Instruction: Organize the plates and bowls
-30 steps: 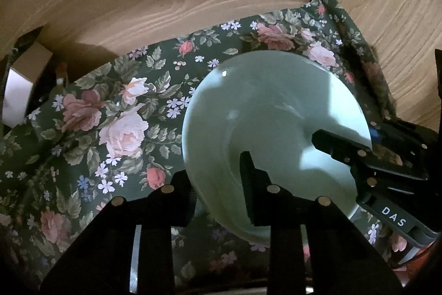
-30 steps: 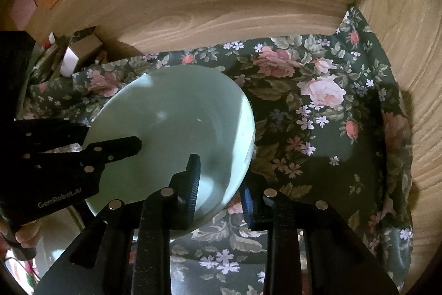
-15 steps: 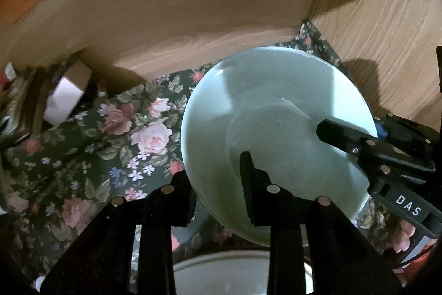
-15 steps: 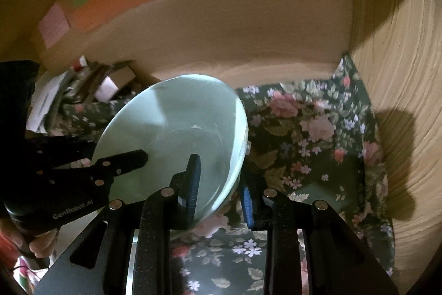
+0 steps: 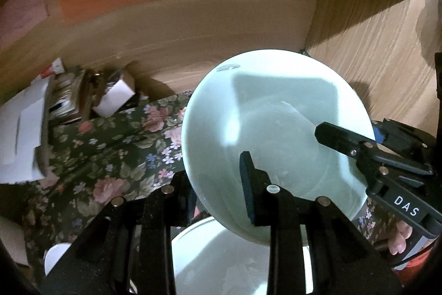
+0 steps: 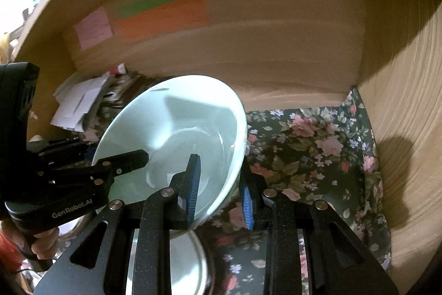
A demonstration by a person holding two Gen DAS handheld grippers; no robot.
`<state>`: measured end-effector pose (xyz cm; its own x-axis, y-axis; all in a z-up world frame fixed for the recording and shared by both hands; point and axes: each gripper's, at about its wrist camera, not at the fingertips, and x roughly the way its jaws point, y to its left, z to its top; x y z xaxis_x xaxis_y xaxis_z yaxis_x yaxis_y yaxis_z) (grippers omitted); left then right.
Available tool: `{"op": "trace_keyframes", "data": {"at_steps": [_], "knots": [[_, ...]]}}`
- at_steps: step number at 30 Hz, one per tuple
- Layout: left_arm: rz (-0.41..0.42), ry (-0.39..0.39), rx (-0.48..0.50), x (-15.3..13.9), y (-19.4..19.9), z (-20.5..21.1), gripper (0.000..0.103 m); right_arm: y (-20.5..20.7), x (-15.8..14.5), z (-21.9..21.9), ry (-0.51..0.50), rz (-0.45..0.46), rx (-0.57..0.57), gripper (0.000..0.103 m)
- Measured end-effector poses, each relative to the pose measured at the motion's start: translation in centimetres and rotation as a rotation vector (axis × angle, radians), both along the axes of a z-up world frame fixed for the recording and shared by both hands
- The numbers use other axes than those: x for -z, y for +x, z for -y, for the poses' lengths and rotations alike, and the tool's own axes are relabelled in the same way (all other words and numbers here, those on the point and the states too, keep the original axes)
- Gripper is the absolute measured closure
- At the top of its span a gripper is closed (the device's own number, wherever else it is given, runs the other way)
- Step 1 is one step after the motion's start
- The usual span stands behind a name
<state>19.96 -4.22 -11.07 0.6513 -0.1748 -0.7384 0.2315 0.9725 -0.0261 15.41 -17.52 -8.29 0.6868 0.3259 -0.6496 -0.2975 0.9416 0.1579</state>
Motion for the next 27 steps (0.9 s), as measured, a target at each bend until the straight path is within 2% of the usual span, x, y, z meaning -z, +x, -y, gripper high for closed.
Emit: {"op": "trace_keyframes", "data": {"at_steps": [11,27], "knots": [[0.062,-0.02,-0.044,-1.8,-4.9,-3.2,0.075,-3.1,-1.3,-3.2,-0.003,0.043,-0.055,0.079],[0.085,-0.042,-0.16,-1.9,-9.6,-9.3,0.075,-5.0,-0.9,-9.9,-0.007,0.04,-0.191,0.079]]}}
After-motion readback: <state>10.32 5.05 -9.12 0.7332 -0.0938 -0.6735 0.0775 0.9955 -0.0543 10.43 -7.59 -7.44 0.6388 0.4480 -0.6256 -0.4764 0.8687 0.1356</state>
